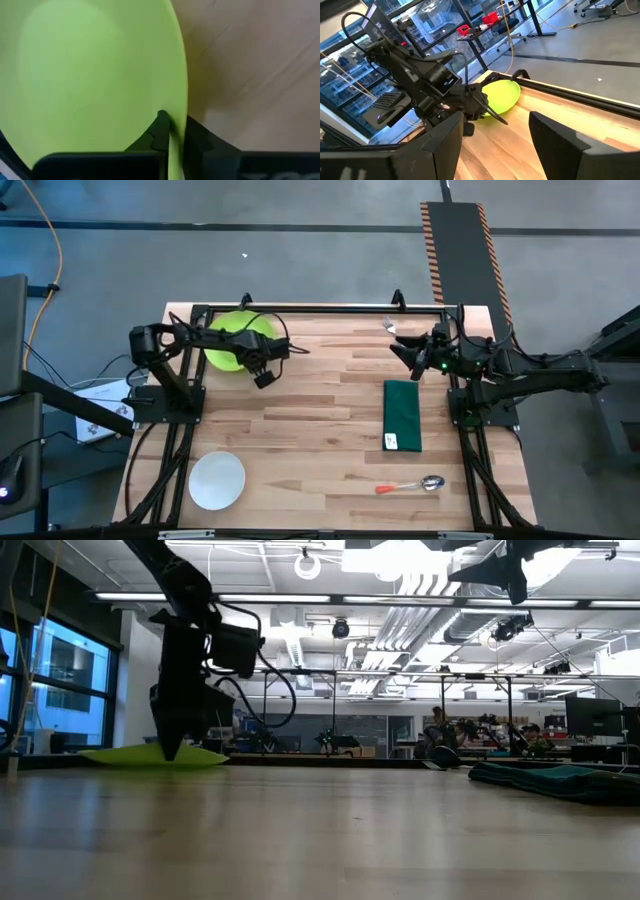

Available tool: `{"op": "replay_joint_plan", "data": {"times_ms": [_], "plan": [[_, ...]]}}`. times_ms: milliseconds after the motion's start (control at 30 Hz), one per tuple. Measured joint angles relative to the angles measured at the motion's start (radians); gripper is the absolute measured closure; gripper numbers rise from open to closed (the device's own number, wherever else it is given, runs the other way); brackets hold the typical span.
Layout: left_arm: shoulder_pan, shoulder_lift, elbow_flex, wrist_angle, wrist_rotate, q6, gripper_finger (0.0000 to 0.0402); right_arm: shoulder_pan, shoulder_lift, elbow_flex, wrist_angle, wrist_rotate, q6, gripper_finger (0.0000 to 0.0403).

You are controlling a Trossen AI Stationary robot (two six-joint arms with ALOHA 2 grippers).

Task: Set table place
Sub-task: Move the green plate to the center of the table

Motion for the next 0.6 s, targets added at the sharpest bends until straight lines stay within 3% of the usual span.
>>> {"op": "replay_joint_plan", "data": {"times_ms": [233, 600], "plan": [[-0.022, -0.047, 0.164, -0.114, 0.037, 0.078, 0.0398, 0.000, 0.000, 0.000, -0.003, 0.000, 0.000, 0.0183], [-0.195, -0.069, 0.614, -0.335, 0.003, 0.418, 0.0401, 0.000, 0.000, 0.000, -0.007, 0.009, -0.011, 0.0183]]}}
